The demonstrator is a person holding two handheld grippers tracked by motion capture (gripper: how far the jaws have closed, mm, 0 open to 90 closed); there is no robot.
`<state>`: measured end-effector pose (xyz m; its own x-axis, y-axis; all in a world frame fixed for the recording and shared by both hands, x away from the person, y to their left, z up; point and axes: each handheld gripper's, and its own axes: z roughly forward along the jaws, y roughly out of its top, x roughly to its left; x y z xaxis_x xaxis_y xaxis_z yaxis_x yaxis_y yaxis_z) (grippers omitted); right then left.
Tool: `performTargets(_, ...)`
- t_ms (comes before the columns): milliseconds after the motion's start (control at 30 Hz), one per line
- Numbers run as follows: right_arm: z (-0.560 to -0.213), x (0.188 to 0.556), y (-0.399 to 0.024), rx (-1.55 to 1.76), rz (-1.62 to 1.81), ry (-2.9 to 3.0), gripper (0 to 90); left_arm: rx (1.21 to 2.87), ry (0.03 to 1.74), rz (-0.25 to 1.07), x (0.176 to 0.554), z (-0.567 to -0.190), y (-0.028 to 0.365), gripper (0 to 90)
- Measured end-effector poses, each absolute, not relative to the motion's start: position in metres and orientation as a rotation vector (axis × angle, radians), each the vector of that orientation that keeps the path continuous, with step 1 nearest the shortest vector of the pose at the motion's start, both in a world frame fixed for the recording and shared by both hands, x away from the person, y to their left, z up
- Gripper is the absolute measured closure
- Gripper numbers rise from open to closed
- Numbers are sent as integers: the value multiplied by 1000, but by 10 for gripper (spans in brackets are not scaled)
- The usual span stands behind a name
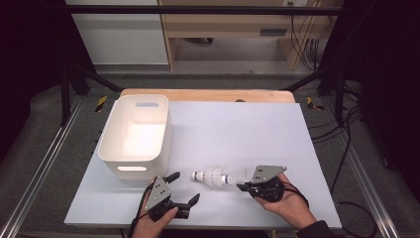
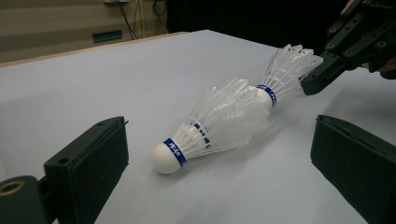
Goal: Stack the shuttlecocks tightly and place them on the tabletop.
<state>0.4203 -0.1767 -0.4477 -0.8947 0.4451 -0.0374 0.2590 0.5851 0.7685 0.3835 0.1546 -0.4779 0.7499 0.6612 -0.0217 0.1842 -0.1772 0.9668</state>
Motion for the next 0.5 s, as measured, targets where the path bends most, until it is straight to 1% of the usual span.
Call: performTargets(500,-448,420,-165,552,1202,2598,898,1729,670,485,384,-478,155,40)
